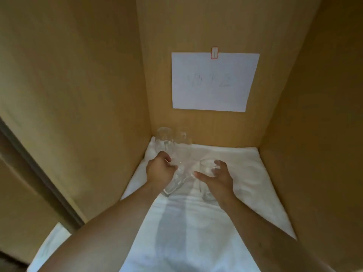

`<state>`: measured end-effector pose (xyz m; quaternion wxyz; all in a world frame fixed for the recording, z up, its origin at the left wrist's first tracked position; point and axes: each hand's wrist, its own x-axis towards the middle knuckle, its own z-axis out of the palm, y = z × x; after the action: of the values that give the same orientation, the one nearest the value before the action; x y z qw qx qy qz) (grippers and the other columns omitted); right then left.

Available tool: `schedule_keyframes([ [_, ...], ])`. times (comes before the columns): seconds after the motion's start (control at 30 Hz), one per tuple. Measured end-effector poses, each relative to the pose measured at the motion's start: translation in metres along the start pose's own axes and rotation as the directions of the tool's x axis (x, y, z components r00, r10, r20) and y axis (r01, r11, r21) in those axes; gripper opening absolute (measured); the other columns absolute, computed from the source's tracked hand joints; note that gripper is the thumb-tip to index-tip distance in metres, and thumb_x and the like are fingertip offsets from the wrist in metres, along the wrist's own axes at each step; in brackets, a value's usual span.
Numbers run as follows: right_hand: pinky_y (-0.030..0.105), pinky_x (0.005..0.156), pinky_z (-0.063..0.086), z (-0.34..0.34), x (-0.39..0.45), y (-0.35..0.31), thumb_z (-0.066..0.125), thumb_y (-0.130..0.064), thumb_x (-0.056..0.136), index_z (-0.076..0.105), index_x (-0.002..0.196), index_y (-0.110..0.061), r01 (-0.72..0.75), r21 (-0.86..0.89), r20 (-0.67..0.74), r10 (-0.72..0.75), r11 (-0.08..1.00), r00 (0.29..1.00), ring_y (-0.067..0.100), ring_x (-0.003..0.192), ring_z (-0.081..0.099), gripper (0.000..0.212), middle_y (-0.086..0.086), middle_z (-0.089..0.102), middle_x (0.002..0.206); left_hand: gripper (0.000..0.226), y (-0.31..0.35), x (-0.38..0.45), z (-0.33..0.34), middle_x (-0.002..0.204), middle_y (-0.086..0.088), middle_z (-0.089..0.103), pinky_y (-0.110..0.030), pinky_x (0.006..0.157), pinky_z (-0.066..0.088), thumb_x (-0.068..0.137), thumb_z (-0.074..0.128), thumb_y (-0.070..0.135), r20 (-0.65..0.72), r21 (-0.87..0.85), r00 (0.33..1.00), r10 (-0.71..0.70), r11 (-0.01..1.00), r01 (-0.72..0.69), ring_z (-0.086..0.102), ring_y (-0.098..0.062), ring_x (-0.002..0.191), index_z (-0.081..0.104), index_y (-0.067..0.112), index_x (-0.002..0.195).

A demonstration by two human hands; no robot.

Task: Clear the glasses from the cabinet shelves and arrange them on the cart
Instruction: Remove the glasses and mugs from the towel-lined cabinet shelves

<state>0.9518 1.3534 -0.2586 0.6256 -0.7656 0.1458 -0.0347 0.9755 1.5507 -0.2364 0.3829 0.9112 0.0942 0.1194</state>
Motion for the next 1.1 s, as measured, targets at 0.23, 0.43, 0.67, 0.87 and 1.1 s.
schedule_keyframes([
  [0.23,0.027,0.085,0.049,0.012,0.016,0.016,0.097,-0.053,0.05,0.046,0.135,-0.025,-0.101,-0.036,-0.119,0.096,0.994,0.988,0.017,0.1,0.063,0.103,-0.003,0.063,0.11,0.021,-0.012,0.029,0.018,0.067,0.01,0.06,-0.009,0.056,0.037,0.082,0.073,0.019,0.164,-0.032,0.986,0.037,0.999,-0.032,0.064,-0.015,0.075,0.056,0.025,0.071],
  [0.43,0.032,0.087,0.051,0.012,0.035,0.018,0.099,-0.037,0.056,0.028,0.15,-0.013,-0.192,-0.221,-0.085,0.177,0.956,0.981,0.031,0.119,0.059,0.12,0.013,0.056,0.138,0.085,-0.026,0.043,0.004,0.119,-0.001,0.05,-0.028,0.073,0.051,0.06,0.088,0.056,0.579,0.01,0.814,-0.049,0.999,0.053,0.058,-0.017,0.101,0.037,0.035,0.124],
  [0.67,0.033,0.072,0.054,0.019,0.043,0.014,0.098,-0.027,0.056,0.032,0.133,-0.01,-0.27,-0.282,-0.154,0.235,0.921,0.96,0.026,0.093,0.062,0.103,0.013,0.06,0.118,0.102,-0.015,0.047,-0.001,0.106,0.007,0.053,-0.024,0.059,0.048,0.049,0.094,0.042,0.66,0.067,0.75,-0.049,0.998,0.007,0.057,-0.01,0.093,0.029,0.037,0.127],
  [0.87,0.036,0.061,0.061,-0.015,0.063,0.0,0.095,-0.02,0.058,0.043,0.139,-0.016,-0.235,-0.367,-0.183,0.178,0.9,0.967,0.025,0.079,0.067,0.096,0.015,0.058,0.121,0.085,0.015,0.064,0.003,0.108,0.007,0.06,-0.023,0.057,0.054,0.05,0.096,0.037,0.522,0.031,0.851,0.066,0.995,-0.096,0.062,-0.008,0.09,0.055,0.026,0.123],
  [1.1,0.032,0.074,0.048,-0.062,0.079,-0.023,0.093,-0.031,0.063,0.034,0.145,-0.018,-0.197,-0.625,-0.2,0.089,0.755,0.976,0.035,0.112,0.058,0.102,0.017,0.045,0.134,0.097,0.062,0.075,0.022,0.142,-0.007,0.055,-0.023,0.1,0.045,0.056,0.098,0.026,0.58,0.153,0.775,0.251,0.901,-0.406,0.054,-0.022,0.128,0.055,0.009,0.141],
])
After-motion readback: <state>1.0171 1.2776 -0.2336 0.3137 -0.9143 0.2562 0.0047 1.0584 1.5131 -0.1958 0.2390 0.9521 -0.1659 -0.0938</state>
